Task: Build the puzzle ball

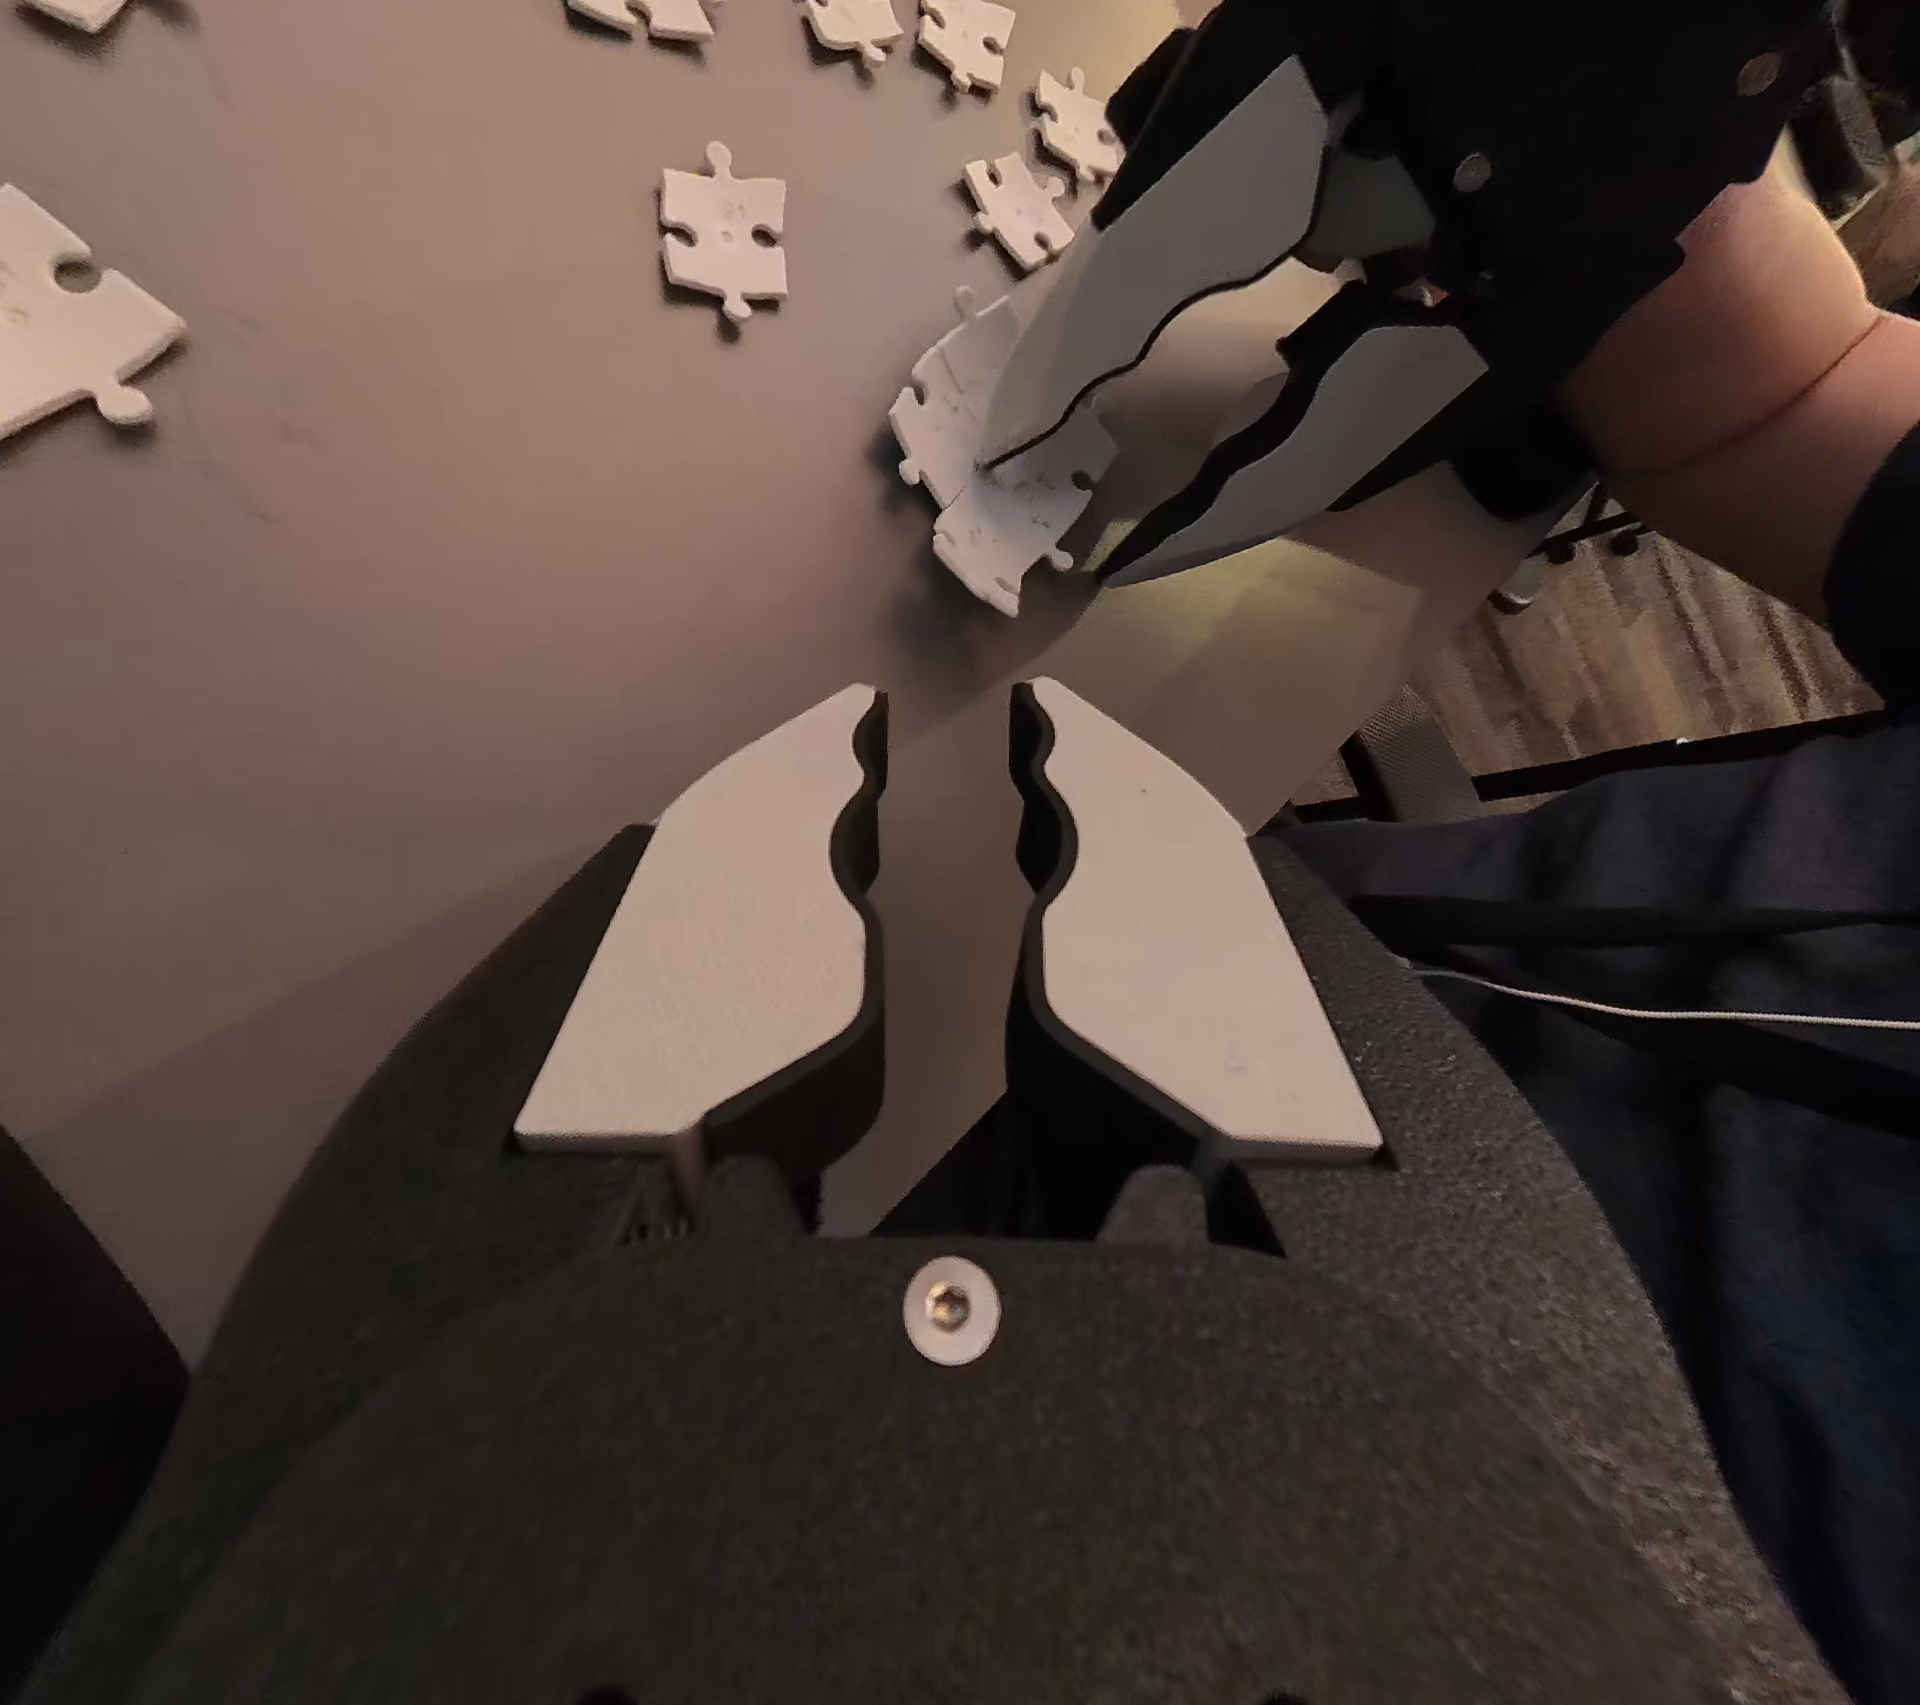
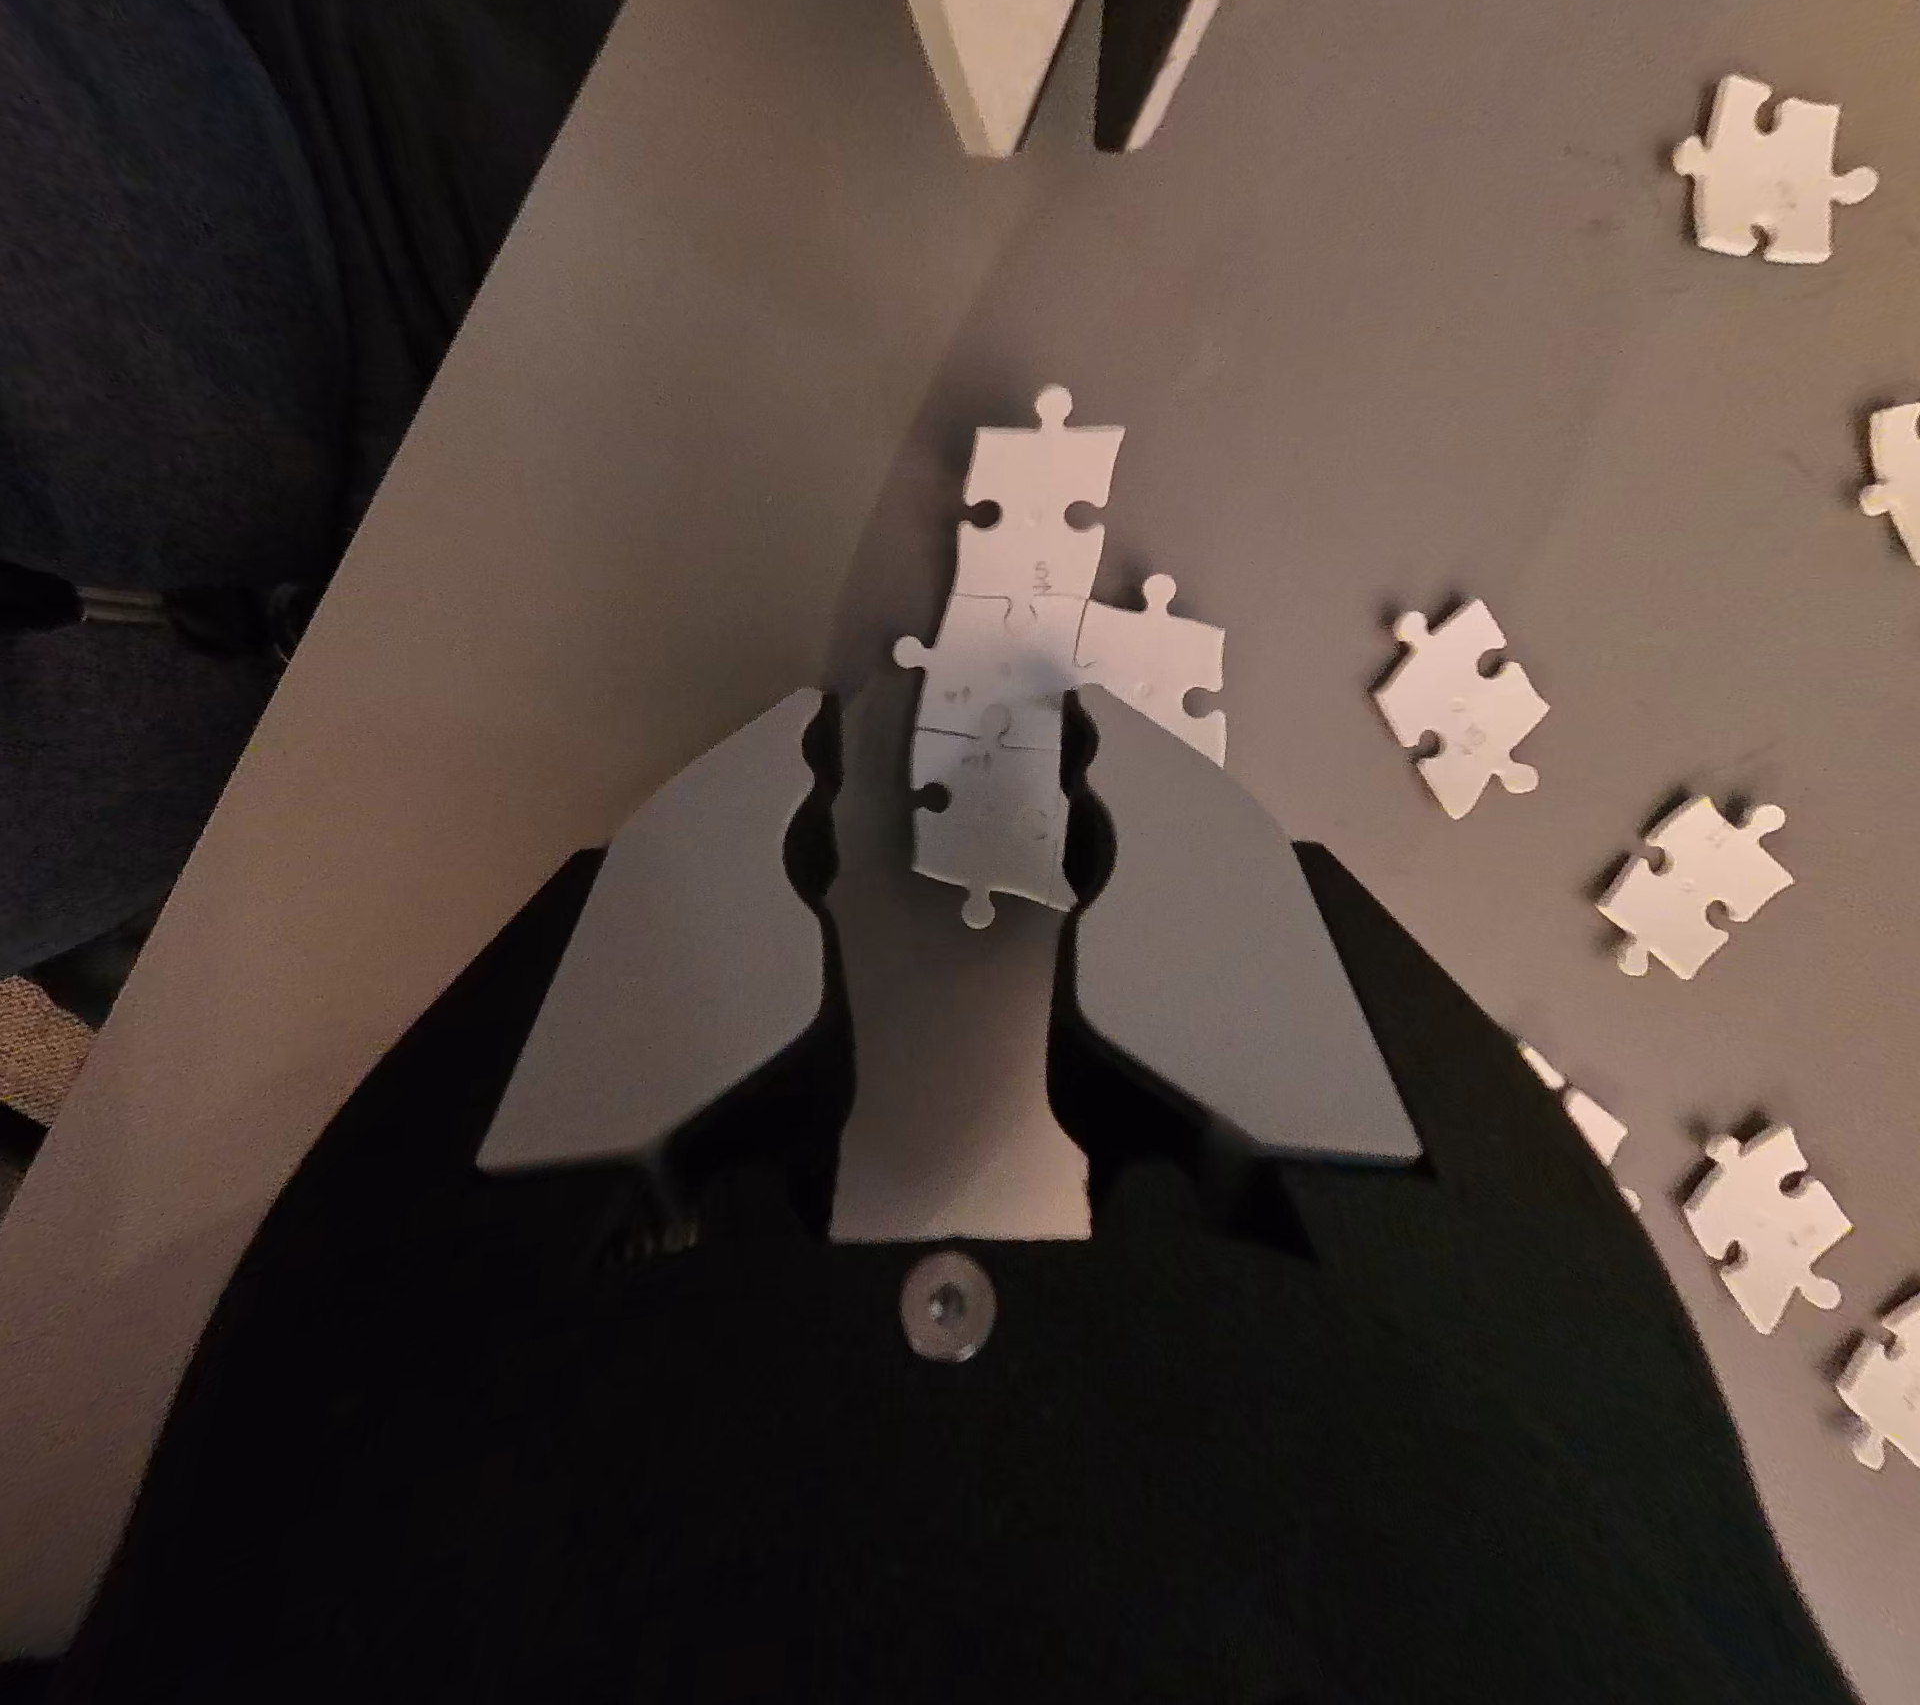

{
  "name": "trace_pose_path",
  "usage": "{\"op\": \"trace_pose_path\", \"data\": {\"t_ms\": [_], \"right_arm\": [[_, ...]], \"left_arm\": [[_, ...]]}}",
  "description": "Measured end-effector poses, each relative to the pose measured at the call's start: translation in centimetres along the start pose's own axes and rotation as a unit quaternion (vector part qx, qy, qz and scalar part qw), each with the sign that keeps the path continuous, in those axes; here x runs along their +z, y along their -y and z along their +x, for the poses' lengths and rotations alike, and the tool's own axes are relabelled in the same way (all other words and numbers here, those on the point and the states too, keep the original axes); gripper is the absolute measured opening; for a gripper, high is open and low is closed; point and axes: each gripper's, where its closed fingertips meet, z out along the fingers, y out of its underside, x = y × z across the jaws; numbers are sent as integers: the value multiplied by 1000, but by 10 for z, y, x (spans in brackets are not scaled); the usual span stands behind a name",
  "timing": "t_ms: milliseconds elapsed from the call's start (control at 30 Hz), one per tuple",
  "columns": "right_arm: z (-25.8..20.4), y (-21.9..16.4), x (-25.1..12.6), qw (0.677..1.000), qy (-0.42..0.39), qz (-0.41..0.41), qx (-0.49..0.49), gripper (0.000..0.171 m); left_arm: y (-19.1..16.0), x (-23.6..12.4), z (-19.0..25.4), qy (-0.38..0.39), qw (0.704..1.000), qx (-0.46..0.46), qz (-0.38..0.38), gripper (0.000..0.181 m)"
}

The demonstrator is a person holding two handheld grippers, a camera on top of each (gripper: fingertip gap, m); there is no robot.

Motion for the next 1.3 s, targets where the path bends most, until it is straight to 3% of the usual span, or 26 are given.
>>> {"op": "trace_pose_path", "data": {"t_ms": [900,1200,1300], "right_arm": [[2,3,-8,1000,-16,13,-10,9],[-1,21,-34,992,47,105,43,4],[-1,26,-45,980,96,150,87,3]], "left_arm": [[2,9,5,2,1000,17,-15,22],[10,7,6,-27,999,18,9,25],[19,3,8,-65,996,34,47,37]]}}
